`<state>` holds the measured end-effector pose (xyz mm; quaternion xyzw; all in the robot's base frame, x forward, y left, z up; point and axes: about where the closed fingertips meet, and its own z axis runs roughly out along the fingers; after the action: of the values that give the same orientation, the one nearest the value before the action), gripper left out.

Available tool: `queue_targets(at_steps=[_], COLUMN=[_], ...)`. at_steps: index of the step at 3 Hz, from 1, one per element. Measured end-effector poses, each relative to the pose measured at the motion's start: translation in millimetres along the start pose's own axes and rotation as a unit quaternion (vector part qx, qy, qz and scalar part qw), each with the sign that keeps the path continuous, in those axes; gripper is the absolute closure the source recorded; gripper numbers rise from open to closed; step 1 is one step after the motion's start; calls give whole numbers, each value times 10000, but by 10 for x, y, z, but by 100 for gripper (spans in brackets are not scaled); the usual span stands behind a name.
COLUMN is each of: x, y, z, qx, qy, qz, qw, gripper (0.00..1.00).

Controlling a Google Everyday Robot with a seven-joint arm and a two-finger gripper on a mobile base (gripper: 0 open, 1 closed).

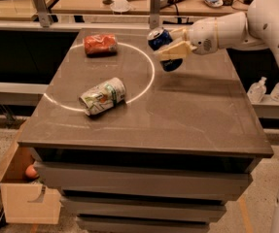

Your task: Place pepsi can upright

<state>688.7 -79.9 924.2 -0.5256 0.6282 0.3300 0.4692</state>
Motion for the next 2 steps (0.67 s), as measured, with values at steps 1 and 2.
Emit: queue_targets(at_steps=[1,2], x=[43,120], y=[20,84], z=[200,494], qx=[-196,-555], qy=[-178,-739], qz=[-2,239], qw=[9997,9954], gripper=[100,97])
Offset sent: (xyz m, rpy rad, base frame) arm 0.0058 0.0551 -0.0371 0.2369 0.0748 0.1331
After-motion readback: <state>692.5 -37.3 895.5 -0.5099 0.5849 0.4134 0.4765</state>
